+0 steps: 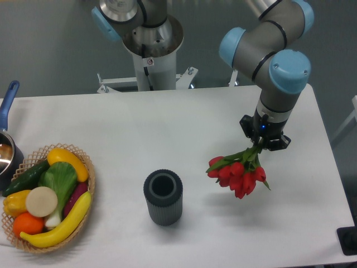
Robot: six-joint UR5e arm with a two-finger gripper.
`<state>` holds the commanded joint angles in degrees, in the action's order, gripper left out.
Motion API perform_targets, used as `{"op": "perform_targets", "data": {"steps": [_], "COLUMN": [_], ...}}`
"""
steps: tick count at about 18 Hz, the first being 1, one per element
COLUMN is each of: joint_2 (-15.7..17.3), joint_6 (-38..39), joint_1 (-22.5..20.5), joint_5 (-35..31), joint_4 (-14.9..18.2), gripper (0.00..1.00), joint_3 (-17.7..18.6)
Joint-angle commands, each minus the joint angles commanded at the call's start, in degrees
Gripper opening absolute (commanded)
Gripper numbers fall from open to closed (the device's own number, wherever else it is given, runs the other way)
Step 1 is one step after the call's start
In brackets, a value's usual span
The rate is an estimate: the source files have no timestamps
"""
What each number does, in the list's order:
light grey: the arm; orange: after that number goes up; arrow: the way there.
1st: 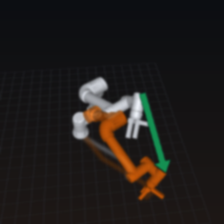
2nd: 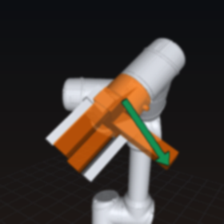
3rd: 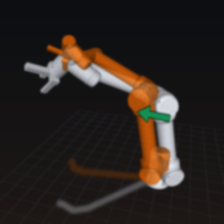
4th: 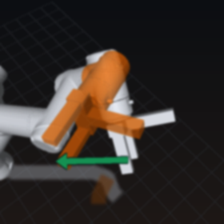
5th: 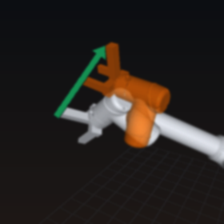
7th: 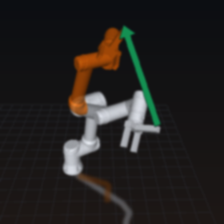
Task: Insert the flowers into the vase
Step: 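Lift the red tulip bunch higher with the gripper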
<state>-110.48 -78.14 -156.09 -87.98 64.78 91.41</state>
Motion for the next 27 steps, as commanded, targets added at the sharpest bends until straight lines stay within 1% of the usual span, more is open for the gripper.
{"op": "perform_targets", "data": {"steps": [6,10,11,12,13,16,19,22,24,26,27], "joint_2": [0.1,-0.2,-0.3,-0.3,-0.2,-0.1,-0.1,0.0,-0.3,-0.6,-0.8], "joint_6": [0.0,0.4,0.4,0.5,0.5,2.0,8.1,11.7,18.5,24.0,25.4], "joint_1": [0.1,-0.2,-0.4,-0.7,-0.7,-0.7,-0.6,-0.5,-0.2,-0.1,0.0], "joint_5": [0.1,1.1,2.4,5.9,7.8,11.5,19.0,25.5,30.0,32.9,33.8], "joint_4": [0.1,0.3,0.3,0.1,0.1,-0.2,-0.7,-3.3,-4.8,-8.5,-10.3], "gripper": [0.00,0.00,0.00,0.00,0.00,0.00,0.00,0.00,0.00,0.00,0.00], "joint_3": [-0.3,-2.1,-2.4,-2.9,-3.1,-2.8,-2.8,-2.5,-3.0,-3.8,-4.1]}}
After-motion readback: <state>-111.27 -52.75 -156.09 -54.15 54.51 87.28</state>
